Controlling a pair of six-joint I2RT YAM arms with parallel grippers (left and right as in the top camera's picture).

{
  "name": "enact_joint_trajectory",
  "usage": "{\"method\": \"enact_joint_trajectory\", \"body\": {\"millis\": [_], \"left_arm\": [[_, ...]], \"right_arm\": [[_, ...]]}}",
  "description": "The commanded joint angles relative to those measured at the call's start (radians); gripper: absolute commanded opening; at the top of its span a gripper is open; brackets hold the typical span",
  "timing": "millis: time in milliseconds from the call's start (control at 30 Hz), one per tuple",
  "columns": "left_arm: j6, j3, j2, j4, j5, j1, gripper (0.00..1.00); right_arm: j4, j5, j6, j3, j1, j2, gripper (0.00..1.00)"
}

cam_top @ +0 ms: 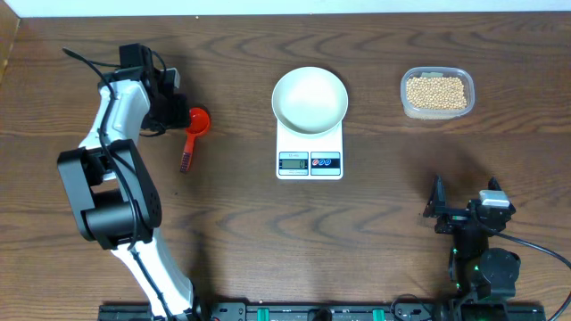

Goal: Scoop item into bowl and weigh 50g on scale
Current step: 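Lower the open left gripper over the red scoop's bowl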

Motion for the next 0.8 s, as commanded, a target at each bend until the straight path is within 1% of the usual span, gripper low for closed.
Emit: {"method": "enact_joint_trajectory", "body": {"millis": [0,233,500,600,767], "left_arm": [[0.014,0.010,0.025,0.014,0.027,0.002,0.43],[0.014,-0.014,0.027,0.086,0.026,0.002,0.42],[0.013,-0.014,0.057,0.115,0.024,0.002,0.41],[0.002,-0.014,0.080,0.109,0.024,0.002,0.37],[0.002,-0.014,0.084,0.103,0.024,0.002,0.35]], "right_arm": [[-0.001,0.008,-0.005,-0.003,0.008,-0.002,0.99],[-0.001,0.008,-0.005,-0.003,0.008,-0.002,0.99],[-0.001,0.008,-0.005,-0.003,0.008,-0.002,0.99],[-0.001,0.008,-0.005,-0.003,0.008,-0.002,0.99],[-0.001,0.008,-0.005,-0.003,0.008,-0.002,0.99]]}}
